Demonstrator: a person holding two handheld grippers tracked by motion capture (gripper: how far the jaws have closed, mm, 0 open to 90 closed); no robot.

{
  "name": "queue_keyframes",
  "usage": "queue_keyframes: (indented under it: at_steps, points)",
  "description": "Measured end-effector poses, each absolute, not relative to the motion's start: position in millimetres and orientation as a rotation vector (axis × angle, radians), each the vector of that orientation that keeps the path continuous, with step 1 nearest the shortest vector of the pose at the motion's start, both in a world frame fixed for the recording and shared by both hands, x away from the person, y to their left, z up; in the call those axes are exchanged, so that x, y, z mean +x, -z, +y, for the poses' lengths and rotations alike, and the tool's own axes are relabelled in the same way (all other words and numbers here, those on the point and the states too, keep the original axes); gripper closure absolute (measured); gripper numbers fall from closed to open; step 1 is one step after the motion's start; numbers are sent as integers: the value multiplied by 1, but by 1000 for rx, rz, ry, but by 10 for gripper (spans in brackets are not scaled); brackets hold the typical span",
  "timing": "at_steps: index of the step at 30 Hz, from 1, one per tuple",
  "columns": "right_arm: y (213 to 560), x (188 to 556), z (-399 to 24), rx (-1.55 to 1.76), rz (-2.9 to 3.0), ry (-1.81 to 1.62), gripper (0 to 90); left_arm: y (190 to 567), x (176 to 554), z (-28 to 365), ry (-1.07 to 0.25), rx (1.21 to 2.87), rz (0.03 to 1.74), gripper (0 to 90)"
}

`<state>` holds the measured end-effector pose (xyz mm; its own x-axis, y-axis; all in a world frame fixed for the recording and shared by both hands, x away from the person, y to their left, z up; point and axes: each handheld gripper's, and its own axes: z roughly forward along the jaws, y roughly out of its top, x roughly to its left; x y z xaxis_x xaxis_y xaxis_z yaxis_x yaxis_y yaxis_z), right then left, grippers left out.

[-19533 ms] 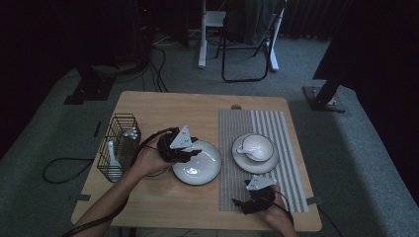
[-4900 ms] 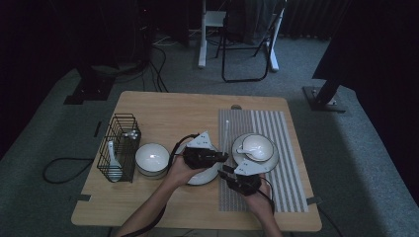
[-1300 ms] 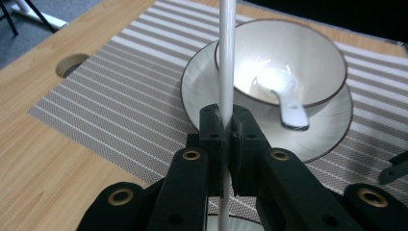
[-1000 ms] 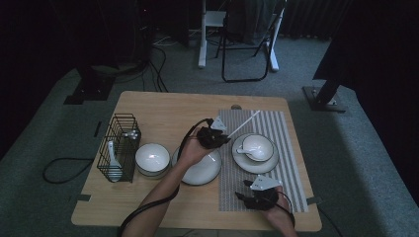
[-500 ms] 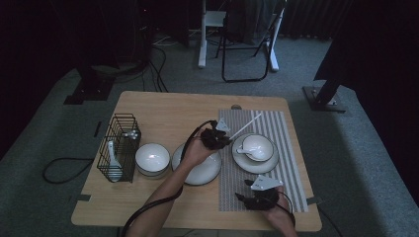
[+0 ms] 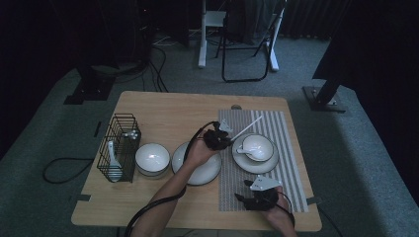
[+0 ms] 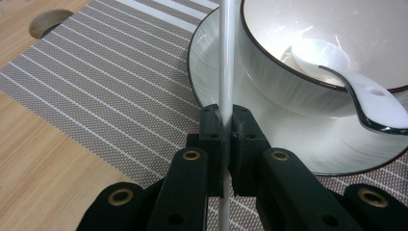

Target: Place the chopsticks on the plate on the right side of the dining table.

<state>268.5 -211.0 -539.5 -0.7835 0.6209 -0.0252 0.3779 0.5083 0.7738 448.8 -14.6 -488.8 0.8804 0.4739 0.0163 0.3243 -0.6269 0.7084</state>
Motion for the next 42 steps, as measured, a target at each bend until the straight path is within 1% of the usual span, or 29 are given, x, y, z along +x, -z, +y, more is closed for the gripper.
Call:
queue_keyframes:
  at_steps: [13, 42]
  points:
    - [539, 268, -211, 839, 2452, -1152, 369, 496, 450, -24, -239, 2285, 586, 858]
    - [539, 267, -211, 835, 2455, -1148, 373, 506, 450, -38, -261, 2305, 614, 856]
